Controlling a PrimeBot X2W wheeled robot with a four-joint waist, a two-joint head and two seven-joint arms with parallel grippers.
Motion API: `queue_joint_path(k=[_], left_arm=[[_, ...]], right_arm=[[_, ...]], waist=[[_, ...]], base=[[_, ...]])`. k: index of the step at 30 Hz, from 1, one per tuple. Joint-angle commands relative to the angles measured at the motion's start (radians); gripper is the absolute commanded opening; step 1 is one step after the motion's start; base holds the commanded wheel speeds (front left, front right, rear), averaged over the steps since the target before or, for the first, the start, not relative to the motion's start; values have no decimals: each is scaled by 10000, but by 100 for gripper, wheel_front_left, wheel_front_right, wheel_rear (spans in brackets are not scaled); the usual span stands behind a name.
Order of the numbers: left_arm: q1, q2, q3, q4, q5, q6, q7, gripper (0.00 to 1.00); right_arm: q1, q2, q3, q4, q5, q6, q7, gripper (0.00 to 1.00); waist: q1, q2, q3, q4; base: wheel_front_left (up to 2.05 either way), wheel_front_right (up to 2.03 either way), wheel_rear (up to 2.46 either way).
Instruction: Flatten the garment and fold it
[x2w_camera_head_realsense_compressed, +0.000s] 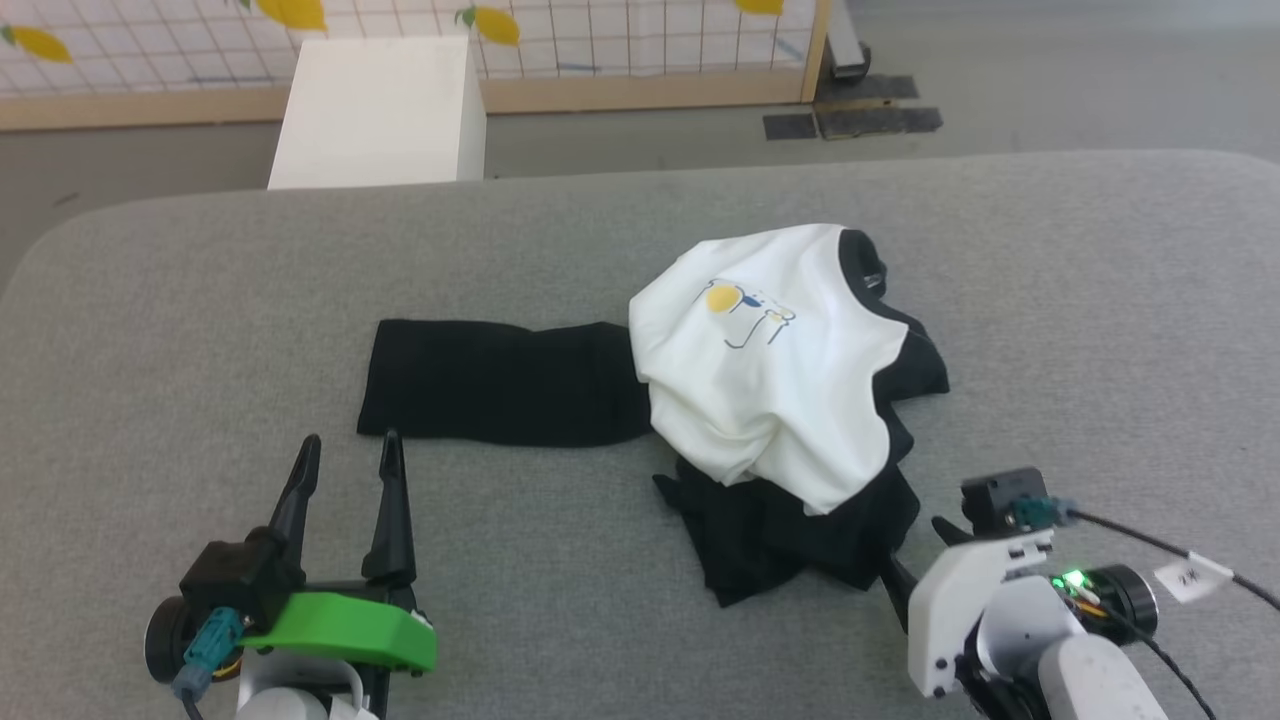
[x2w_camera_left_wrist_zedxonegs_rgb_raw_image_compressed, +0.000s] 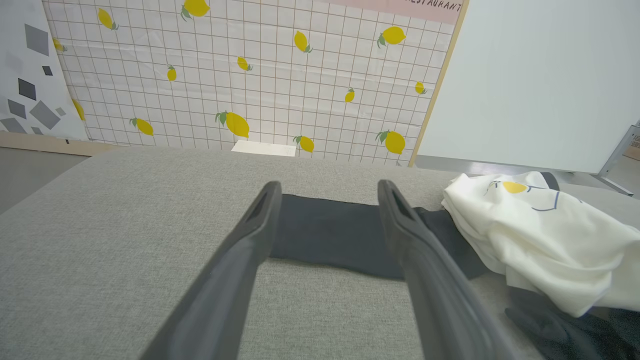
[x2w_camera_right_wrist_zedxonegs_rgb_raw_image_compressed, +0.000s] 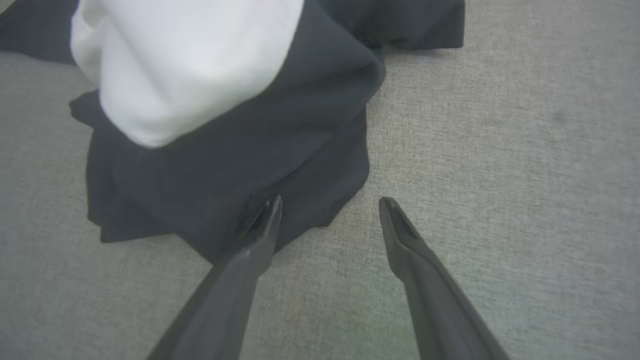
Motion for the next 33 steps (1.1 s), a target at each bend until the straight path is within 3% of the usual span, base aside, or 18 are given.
queue_joint_path(k=[1,7,8,9,11,17,23,27,33], left_arm=[[-213,-69,42,-9,140,-90,-35,100],[-460,-253,104,88,303,-292,-35,100],[-487,-281,100,110,320,-318,-35,100],[-504,-300,102,126,331,-336,-35,100],[-529,-337,113,159,351,-370,-35,100],[-488,-403,239,217,415,-415,-35,100],[-424,-431,351,266,485,-456,-36,100],[-414,-441,336,302,509,-492,-36,100],[-374,-450,178,499,496,-553,-36,100]], right_arm=[[-313,3,57,115,-15,-17,145,100],[-906,3,461,1044,-512,-17,2018,100],[-941,3,590,1137,-565,-17,2450,89],[-955,3,667,1156,-588,-17,2724,48],[-949,3,752,1047,-628,-17,3030,0],[-661,3,-397,-132,-828,-17,1929,0],[52,3,-2496,-1726,-668,-17,921,0],[543,3,-4023,-2219,-558,-17,1041,0],[1119,3,-6049,-1580,-504,-17,1997,0]], waist=[[0,84,309,261],[0,84,609,501],[0,84,626,531],[0,84,634,547],[0,84,647,568],[0,84,520,404],[0,84,310,65],[0,84,204,-149],[0,84,20,-307]], base=[[0,0,0],[0,0,0],[0,0,0],[0,0,0],[0,0,0],[0,0,0],[0,0,0],[0,0,0],[0,0,0]])
